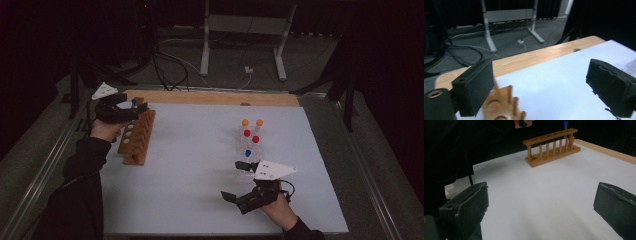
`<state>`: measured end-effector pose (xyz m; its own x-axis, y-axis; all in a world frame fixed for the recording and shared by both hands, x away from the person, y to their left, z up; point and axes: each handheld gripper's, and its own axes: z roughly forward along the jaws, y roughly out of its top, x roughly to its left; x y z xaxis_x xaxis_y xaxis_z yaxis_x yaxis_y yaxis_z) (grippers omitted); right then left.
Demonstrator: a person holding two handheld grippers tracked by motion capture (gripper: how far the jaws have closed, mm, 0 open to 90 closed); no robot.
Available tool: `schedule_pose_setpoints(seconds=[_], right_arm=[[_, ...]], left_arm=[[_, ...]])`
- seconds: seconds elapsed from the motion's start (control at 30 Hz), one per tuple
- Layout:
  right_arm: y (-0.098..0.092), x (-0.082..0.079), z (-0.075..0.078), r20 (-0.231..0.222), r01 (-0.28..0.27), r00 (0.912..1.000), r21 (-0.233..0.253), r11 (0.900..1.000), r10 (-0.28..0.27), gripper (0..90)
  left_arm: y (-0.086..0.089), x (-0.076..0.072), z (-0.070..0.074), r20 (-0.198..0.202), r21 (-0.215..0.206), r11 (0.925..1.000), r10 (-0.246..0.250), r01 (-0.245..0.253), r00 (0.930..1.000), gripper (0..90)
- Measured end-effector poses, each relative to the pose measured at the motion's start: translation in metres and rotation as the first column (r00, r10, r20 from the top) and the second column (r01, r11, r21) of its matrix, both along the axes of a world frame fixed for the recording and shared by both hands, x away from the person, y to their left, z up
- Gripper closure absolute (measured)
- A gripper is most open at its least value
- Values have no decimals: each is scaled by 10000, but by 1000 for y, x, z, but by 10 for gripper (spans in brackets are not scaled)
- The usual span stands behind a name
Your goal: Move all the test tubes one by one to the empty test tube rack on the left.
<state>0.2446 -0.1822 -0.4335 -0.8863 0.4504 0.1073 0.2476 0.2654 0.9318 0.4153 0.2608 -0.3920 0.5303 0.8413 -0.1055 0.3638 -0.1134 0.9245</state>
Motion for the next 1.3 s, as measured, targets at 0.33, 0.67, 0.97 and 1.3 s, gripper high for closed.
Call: schedule_pose_setpoints(seconds=[0.33, 0.67, 0.97, 1.3], right_arm=[[-18, 5, 10, 386, 739, 9965, 29, 9973, -740, 0], [-50, 19, 17, 584, 2405, 9691, -96, 9706, -2395, 0], [-55, 34, -3, 289, 3428, 9394, -876, 9353, -3416, 57], [-44, 44, -21, -489, 3652, 9236, -1896, 9114, -3802, 384]], left_arm=[[-21, -52, 0, 367, -494, 9765, -2079, 2096, 9775, 17], [-53, -107, -22, 498, -524, 9261, -3712, 3736, 9272, 17], [-82, -142, -37, 631, -406, 8830, -4647, 4676, 8832, 17], [-91, -158, -53, 340, -421, 8709, -4885, 4896, 8719, 17]])
